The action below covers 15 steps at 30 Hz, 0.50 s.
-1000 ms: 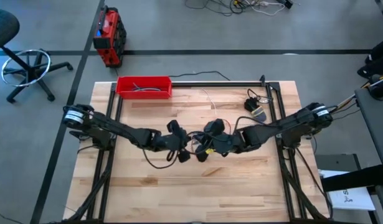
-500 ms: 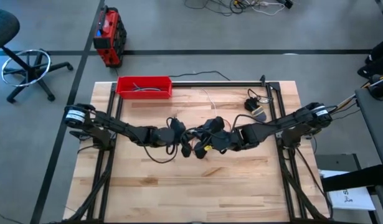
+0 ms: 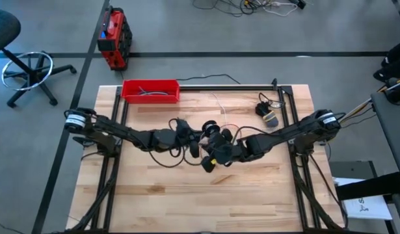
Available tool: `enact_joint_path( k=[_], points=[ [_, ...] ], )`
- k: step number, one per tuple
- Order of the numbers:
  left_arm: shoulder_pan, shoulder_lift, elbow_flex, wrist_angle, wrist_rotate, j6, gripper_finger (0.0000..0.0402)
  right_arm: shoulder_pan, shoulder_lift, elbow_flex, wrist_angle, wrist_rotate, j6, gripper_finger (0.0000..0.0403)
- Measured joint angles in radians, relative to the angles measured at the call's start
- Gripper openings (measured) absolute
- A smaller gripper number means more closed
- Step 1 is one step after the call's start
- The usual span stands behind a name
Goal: Coil cords
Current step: Coil the white wire onto the black spool
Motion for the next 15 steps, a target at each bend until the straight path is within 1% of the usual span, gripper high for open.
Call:
enact_joint_path(
  k=[3,6,10,15],
  points=[
    [0.0,-0.039,-0.023,0.016,0.0,0.0,0.0,0.022,0.0,0.0,-0.034,0.01,0.0,0.0],
    [0.001,-0.096,-0.074,0.104,-0.001,-0.001,0.0,0.05,0.0,0.0,-0.072,0.065,-0.003,0.0],
    [0.005,-0.189,-0.157,0.226,0.0,-0.004,0.0,0.072,0.011,-0.003,-0.067,0.095,-0.002,0.0],
    [0.004,-0.3,-0.244,0.285,0.011,0.002,0.0,0.074,0.021,-0.003,-0.053,0.119,-0.008,0.0]
  ],
)
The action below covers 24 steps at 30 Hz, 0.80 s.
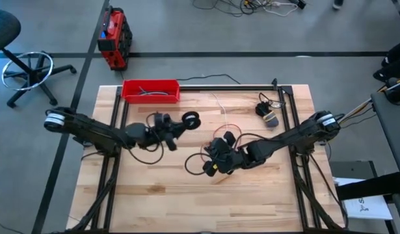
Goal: Coil cords
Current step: Coil the white wire onto the black spool
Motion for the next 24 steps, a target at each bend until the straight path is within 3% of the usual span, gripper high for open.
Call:
enact_joint_path(
  k=[5,14,21,24],
  points=[
    [0.0,-0.116,-0.078,0.107,0.019,0.002,0.0,0.002,0.001,-0.001,-0.008,0.029,-0.02,0.0016],
    [-0.001,-0.281,-0.181,0.112,0.058,0.059,0.0,0.001,-0.005,0.003,0.087,0.028,-0.113,0.0067],
    [-0.003,-0.354,-0.212,0.106,0.218,0.055,0.0,0.002,-0.019,0.089,0.164,0.038,-0.311,0.0139],
    [-0.003,-0.37,-0.212,0.092,0.315,0.128,0.0,0.002,-0.015,0.117,0.325,0.037,-0.465,0.0162]
  ],
)
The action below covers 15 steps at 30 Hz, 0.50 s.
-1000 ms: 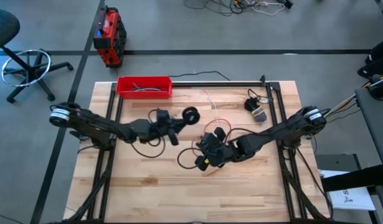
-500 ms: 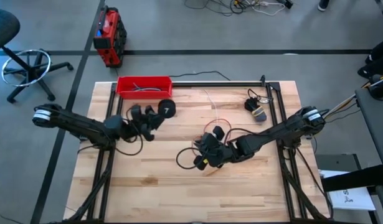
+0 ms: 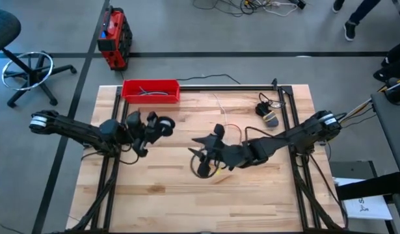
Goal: Coil cords
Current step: Coil the white wire onto the black spool
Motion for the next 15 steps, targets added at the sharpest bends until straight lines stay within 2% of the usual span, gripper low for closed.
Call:
enact_joint_path(
  k=[3,6,9,15],
  points=[
    [-0.002,-0.01,-0.001,-0.035,0.049,0.06,0.0,-0.004,0.004,0.004,0.176,-0.01,-0.121,0.0175],
    [-0.003,-0.012,0.0,-0.058,0.05,0.094,0.0,-0.014,0.006,0.004,0.286,-0.054,-0.173,0.0177],
    [-0.003,-0.006,0.0,-0.065,0.05,0.107,0.0,-0.029,0.006,0.004,0.315,-0.103,-0.19,0.0171],
    [-0.005,0.026,0.0,-0.089,0.071,0.147,0.0,-0.047,0.006,0.004,0.329,-0.111,-0.227,0.0152]
  ],
)
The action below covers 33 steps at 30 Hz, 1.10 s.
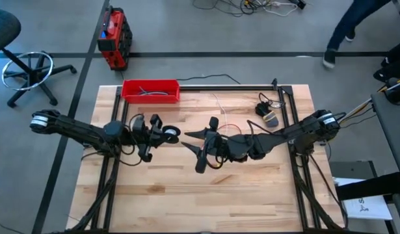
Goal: Coil cords
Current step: Coil the white wire onto the black spool
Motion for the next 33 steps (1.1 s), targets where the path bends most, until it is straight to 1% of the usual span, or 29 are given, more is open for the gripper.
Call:
enact_joint_path(
  k=[5,14,26,29,33],
  points=[
    [0.0,0.019,0.0,0.001,0.0,0.021,0.0,-0.002,0.0,0.0,0.022,-0.055,-0.033,0.0137],
    [0.0,0.051,0.002,0.007,-0.014,0.048,0.0,-0.004,0.0,-0.003,0.007,-0.055,-0.027,0.0102],
    [-0.007,0.151,0.066,0.001,-0.013,0.052,0.0,-0.018,0.019,-0.003,-0.033,-0.055,0.028,0.0072],
    [-0.009,0.162,0.07,-0.007,-0.013,0.053,0.0,-0.02,0.025,-0.003,-0.037,-0.055,0.027,0.0053],
    [-0.011,0.158,0.071,-0.01,-0.014,0.054,0.0,-0.02,0.028,-0.003,-0.034,-0.057,0.018,0.0012]
  ],
)
